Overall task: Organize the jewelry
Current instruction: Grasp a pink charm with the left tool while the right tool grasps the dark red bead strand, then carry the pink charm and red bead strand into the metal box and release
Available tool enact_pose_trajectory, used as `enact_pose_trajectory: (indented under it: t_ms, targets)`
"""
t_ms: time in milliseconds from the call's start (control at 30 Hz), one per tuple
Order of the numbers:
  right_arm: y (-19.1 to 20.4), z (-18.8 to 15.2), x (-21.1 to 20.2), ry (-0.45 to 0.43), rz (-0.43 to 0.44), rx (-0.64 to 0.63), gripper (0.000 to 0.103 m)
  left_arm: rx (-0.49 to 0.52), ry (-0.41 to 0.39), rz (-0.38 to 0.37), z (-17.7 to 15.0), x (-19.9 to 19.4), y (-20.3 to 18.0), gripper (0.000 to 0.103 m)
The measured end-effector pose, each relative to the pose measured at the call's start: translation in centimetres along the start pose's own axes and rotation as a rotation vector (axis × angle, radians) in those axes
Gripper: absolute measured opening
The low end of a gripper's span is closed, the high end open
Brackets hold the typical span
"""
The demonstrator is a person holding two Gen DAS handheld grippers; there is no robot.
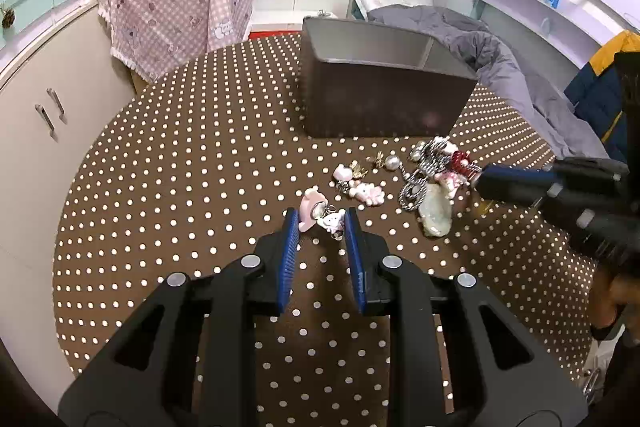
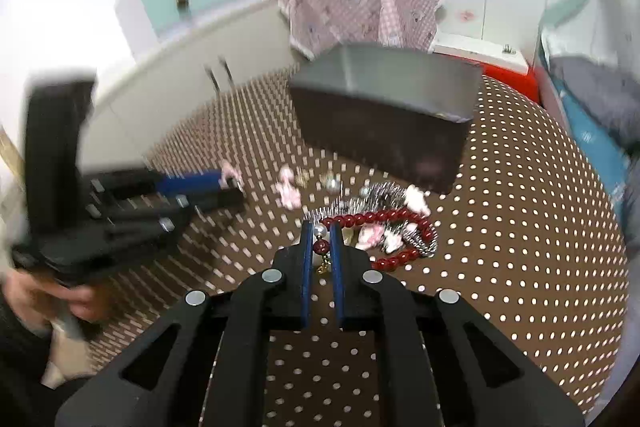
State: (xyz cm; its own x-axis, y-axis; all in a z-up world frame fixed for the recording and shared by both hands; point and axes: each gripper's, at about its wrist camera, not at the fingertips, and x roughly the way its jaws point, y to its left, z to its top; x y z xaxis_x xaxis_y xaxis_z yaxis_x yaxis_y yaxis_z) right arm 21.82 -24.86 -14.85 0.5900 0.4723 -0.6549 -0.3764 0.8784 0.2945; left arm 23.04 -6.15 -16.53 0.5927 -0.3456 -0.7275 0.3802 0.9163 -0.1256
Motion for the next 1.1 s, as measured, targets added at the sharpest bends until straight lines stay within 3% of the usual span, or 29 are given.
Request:
enact_pose_trajectory:
  t_ms: [300, 667, 833, 1100]
  targets:
    - [-1.6, 3.8, -6.1, -0.153, 0.126, 0.073, 0.007, 0.02, -0.088, -0.013, 2.1, -3.2, -0.4, 0.023]
    - [-1.4, 5.6, -8.3, -0.212, 0.198, 0.078, 0.007, 0.043, -0.146, -0.025, 3.7, -5.4, -0.7, 0.023]
    - [-0.8, 7.1, -8.9, -0.238, 0.173, 0.046, 0.007, 0.061, -0.169, -0.039, 4.5, -6.0, -1.6, 0.023]
    - [-0.8, 12.4, -8.4, -0.294, 0.144, 0.001, 0.007, 0.081, -0.243, -0.063, 9.7, -6.4, -1.8, 0.023]
